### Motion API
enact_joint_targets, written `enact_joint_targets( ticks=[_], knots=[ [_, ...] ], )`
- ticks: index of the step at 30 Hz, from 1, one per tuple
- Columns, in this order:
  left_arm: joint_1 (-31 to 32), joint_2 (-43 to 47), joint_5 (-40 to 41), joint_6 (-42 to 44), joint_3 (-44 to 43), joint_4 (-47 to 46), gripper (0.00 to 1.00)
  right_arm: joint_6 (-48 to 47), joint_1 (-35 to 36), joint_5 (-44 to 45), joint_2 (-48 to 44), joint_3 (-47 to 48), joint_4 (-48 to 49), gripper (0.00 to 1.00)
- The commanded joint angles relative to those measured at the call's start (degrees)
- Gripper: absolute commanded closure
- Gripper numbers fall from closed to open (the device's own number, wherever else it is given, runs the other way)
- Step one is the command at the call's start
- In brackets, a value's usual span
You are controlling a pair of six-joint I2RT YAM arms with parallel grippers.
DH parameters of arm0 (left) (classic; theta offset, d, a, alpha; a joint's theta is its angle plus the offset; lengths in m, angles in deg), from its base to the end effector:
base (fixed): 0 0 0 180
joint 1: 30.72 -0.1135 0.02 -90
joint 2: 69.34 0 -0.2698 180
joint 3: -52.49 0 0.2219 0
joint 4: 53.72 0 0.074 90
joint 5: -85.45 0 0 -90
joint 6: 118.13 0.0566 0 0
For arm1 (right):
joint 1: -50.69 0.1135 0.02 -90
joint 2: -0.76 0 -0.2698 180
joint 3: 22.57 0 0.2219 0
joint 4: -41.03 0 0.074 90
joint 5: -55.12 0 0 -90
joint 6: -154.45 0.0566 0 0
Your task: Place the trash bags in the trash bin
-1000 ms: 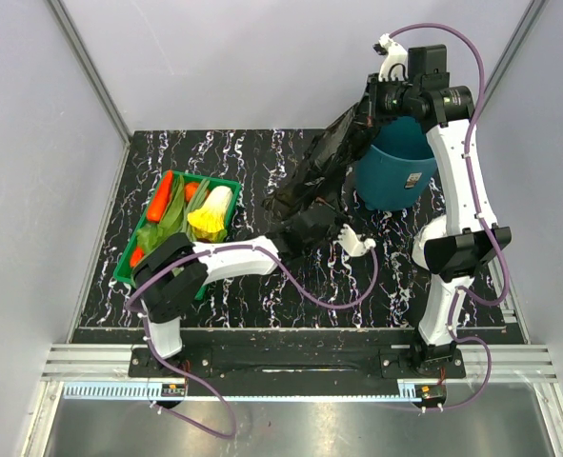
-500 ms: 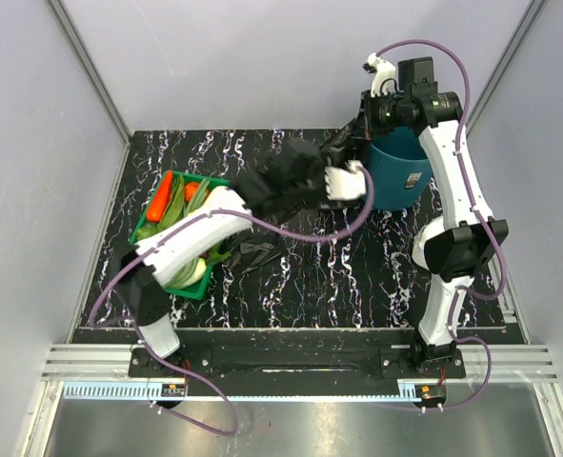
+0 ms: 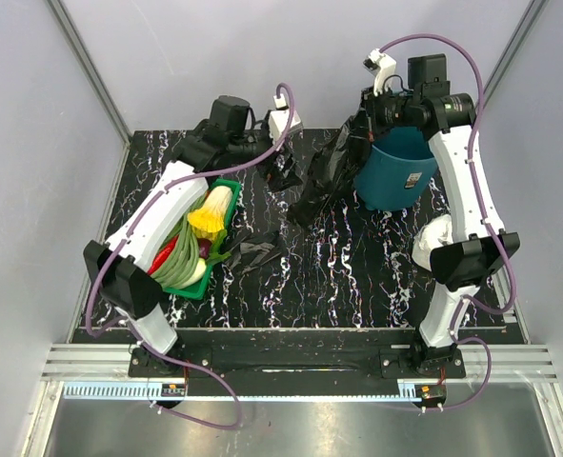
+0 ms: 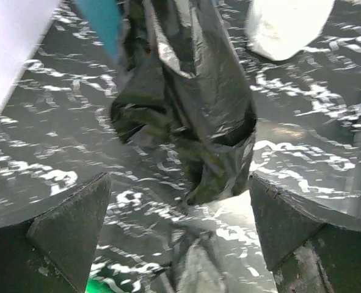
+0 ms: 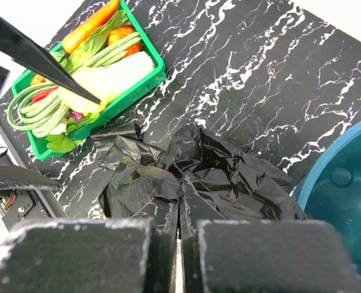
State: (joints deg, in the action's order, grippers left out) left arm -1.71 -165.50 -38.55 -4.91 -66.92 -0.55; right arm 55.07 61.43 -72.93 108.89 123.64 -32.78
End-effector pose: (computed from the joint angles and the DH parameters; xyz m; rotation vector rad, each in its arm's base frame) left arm 0.2974 -0.2011 0.4090 1.2175 1.6672 -0.6801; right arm 0.3618 0.1041 0.4375 -0.7327 2.0042 0.7373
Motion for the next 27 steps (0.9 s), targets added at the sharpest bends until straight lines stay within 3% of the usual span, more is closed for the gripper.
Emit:
enact_joint_targets(
  ticks=[1,9,16,27],
  knots=[
    [-0.45,-2.01,-12.75,-10.2,-0.96,-4.5,0.01,-2.12,-0.28,-5.02,-2.67,0.44,1.7,1.0],
    [-3.96,-3.51,-19.43,-15.75,0.18,-8.03,0.01,-4.15,-0.28,-6.7,-2.15,4.99,-0.13,1.0],
    [-3.97,-3.94,-24.26,-13.03,3.09,-9.0,0.01,-3.88,-0.28,-9.33,-0.82,8.61,-2.16,1.0],
    [-2.91,-9.39,-30.95,-9.16,0.1,-9.08,0.01,-3.89,-0.28,-11.52,0.41,9.23,-3.22,1.0]
  ],
)
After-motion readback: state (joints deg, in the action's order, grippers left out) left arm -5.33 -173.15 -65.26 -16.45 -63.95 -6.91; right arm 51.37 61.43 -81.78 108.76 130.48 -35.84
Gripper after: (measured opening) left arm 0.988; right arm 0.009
